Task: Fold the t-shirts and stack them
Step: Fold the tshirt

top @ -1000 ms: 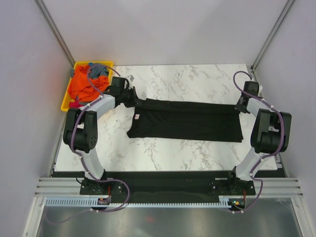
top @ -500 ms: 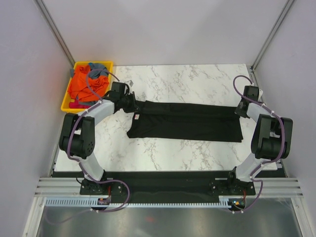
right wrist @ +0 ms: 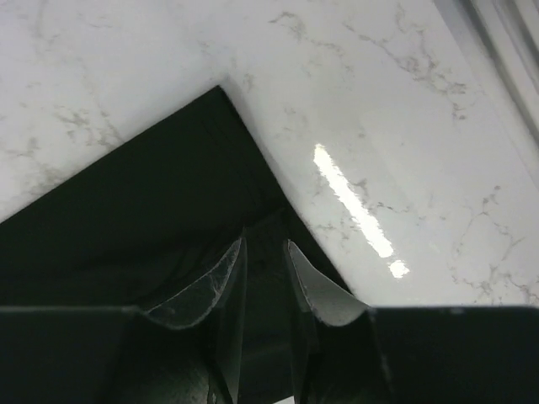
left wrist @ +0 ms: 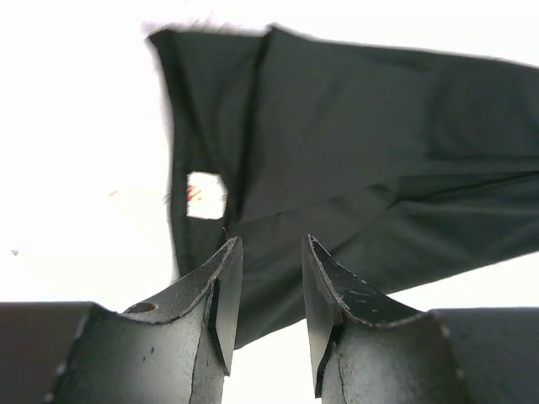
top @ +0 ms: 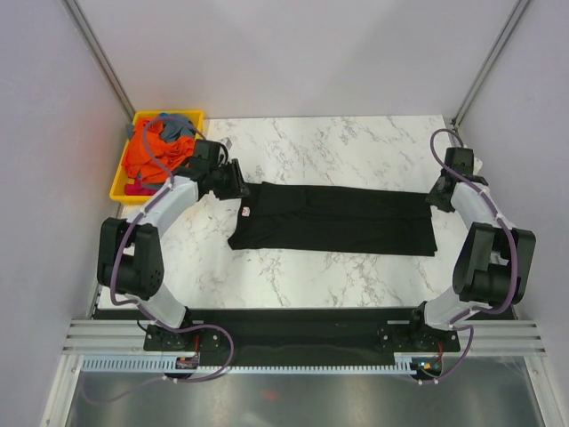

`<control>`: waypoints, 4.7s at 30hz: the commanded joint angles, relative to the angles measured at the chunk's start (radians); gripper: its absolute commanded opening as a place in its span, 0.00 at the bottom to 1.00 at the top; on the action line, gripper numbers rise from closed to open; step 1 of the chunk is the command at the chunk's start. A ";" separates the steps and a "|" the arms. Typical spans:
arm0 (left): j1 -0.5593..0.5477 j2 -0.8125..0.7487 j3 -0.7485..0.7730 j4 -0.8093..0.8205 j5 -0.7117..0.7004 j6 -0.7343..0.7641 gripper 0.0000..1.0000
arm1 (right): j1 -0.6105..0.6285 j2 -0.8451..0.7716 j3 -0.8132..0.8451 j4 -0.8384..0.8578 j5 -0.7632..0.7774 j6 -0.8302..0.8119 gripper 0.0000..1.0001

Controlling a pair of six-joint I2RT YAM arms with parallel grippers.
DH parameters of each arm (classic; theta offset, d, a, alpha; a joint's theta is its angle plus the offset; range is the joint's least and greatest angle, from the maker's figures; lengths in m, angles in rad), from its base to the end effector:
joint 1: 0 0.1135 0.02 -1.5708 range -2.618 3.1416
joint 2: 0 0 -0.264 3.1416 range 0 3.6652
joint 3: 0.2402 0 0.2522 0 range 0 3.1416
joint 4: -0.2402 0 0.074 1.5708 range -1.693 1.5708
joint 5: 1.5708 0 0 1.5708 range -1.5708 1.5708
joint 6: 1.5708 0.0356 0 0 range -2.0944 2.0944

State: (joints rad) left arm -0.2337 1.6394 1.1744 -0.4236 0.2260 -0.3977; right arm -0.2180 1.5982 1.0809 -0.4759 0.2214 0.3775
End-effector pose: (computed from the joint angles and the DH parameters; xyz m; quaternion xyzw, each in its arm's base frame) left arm 0.3411 -0.0894 0.2363 -0.0391 0.9363 -0.2042 0.2830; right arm 0.3197 -0.0788 0.2173 0.3096 0.9016 -0.0830 0.2906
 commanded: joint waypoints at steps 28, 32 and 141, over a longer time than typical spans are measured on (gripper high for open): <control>-0.013 0.487 0.445 0.028 0.115 0.071 0.44 | 0.582 0.276 0.197 0.401 -0.412 0.000 0.40; -0.015 0.528 0.478 0.028 0.101 0.076 0.43 | 0.582 0.258 0.183 0.399 -0.396 -0.017 0.40; -0.052 0.487 0.447 0.017 0.041 0.082 0.07 | 0.582 0.128 0.149 0.287 -0.329 -0.088 0.41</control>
State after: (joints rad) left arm -0.2783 2.1464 1.5814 -0.4171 0.2668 -0.3412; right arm 0.3599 1.7451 1.2041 -0.1970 -0.1158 0.3054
